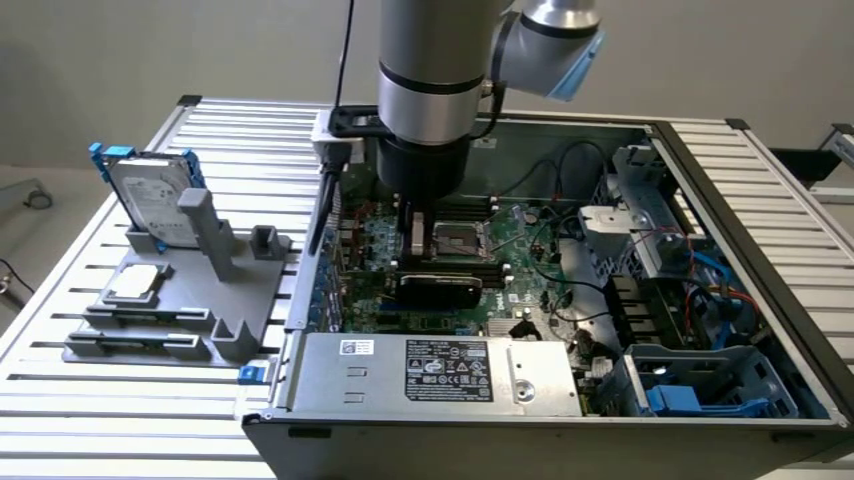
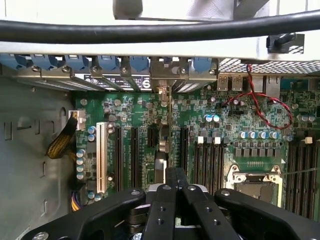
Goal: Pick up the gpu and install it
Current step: 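Press down on the gpu until it lock into place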
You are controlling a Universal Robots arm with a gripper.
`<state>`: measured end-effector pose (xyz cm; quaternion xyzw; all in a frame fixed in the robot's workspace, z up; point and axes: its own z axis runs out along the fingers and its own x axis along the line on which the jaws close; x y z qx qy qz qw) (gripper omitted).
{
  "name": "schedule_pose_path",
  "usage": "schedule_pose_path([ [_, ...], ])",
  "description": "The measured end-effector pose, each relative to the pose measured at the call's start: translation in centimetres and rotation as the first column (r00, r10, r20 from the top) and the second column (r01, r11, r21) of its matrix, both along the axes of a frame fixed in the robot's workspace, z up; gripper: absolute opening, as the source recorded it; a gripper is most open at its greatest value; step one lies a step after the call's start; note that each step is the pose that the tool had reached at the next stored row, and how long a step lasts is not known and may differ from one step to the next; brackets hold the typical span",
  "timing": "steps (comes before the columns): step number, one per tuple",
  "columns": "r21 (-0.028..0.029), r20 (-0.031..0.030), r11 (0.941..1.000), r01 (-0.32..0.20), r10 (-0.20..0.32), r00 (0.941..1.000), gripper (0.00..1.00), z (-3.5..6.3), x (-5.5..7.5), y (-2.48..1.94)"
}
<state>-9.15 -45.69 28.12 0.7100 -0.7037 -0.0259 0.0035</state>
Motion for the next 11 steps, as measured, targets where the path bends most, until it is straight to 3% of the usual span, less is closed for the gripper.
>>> schedule_pose_path([
  [5, 0.0, 0.0021, 1.0, -0.002, 0.002, 1.0, 0.11, -0.77, -0.13, 0.04],
  [11, 0.0, 0.0021, 1.0, -0.002, 0.002, 1.0, 0.11, -0.99, -0.15, 0.11],
])
